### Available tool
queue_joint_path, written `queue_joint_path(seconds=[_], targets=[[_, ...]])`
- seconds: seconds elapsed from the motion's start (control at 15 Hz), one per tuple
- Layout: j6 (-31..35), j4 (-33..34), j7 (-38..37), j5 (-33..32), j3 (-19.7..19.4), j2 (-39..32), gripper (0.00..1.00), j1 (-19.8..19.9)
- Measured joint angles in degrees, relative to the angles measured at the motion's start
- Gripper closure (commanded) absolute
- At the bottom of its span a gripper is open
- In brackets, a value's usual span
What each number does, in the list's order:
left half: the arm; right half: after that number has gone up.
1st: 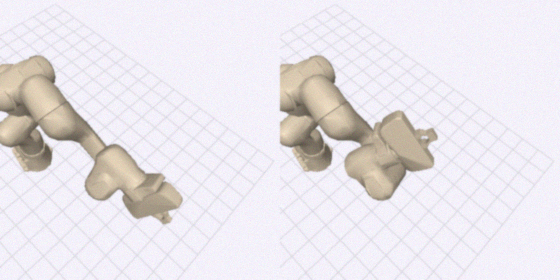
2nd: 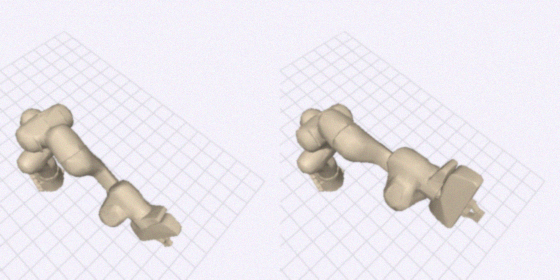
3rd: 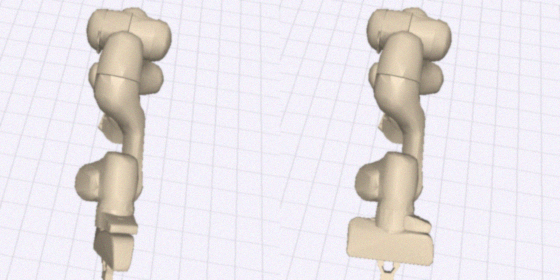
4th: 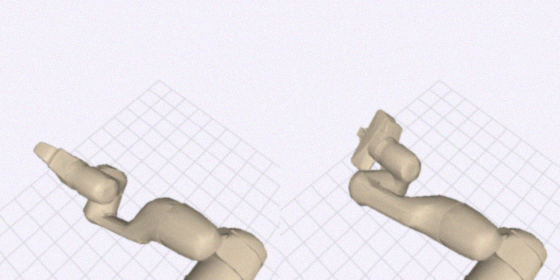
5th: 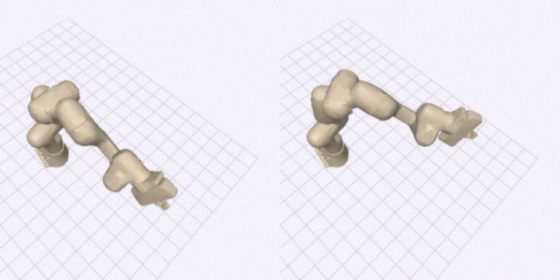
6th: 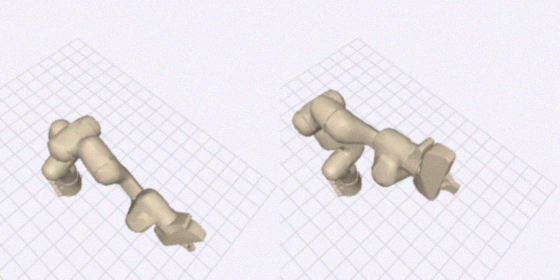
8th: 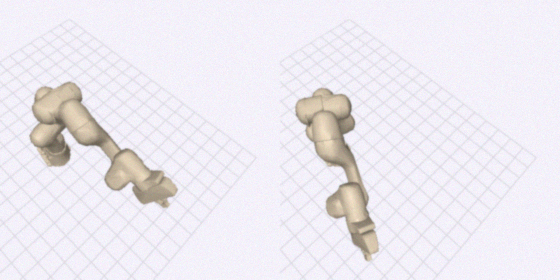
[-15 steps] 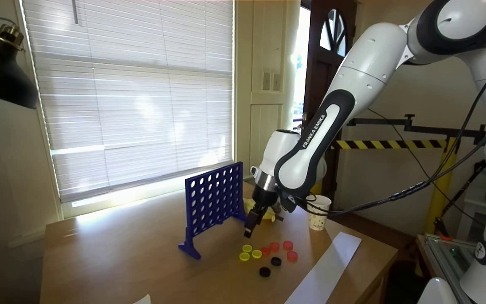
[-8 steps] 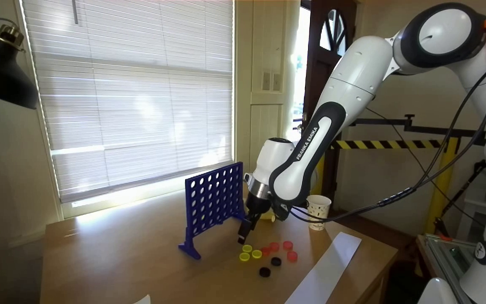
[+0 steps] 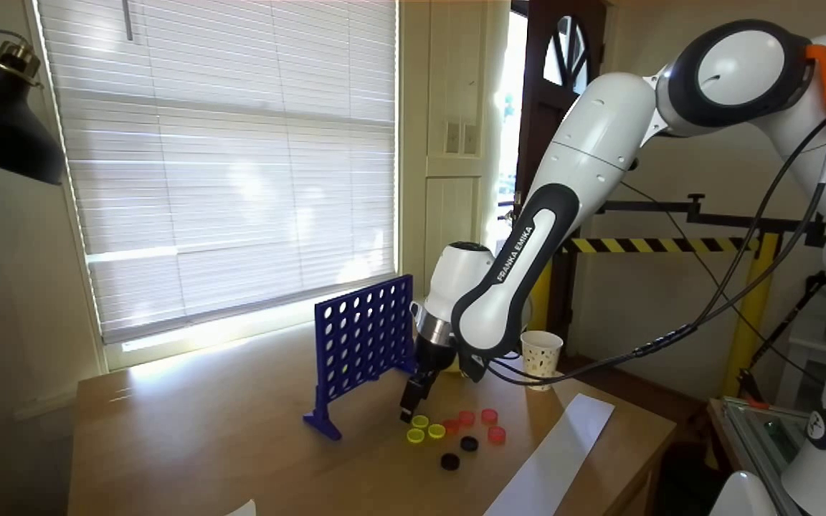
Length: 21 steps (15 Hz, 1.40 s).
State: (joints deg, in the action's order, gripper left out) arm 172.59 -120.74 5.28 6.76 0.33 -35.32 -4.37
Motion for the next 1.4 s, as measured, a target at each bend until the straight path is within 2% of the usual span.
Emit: queue_joint_path(seconds=[0.13, 0.2, 0.27, 0.4, 0.87, 1.0, 1.07, 1.13, 1.27, 1.33, 1.4], targets=[[-0.32, 0.18, -0.26, -0.08, 0.15, -0.23, 0.04, 0.00], [-0.51, 0.23, -0.36, -0.11, 0.24, -0.28, 0.08, 0.00], [-0.67, 0.24, -0.44, -0.13, 0.32, -0.29, 0.29, -0.01], [-1.00, 0.26, -0.56, -0.18, 0.44, -0.29, 0.34, -0.01], [-1.81, 0.30, -0.71, -0.31, 0.43, -0.29, 0.84, -0.03], [-1.81, 0.47, -0.72, -0.33, 0.40, -0.29, 0.94, 0.04], [-1.87, 0.60, -0.72, -0.33, 0.41, -0.30, 0.93, 0.03], [-1.97, 0.68, -0.72, -0.34, 0.43, -0.30, 0.99, 0.02], [-2.09, 0.82, -0.72, -0.34, 0.47, -0.32, 1.00, 0.00], [-2.09, 0.88, -0.72, -0.34, 0.49, -0.32, 0.74, -0.01], [-2.09, 0.95, -0.75, -0.34, 0.49, -0.31, 0.74, -0.02]])
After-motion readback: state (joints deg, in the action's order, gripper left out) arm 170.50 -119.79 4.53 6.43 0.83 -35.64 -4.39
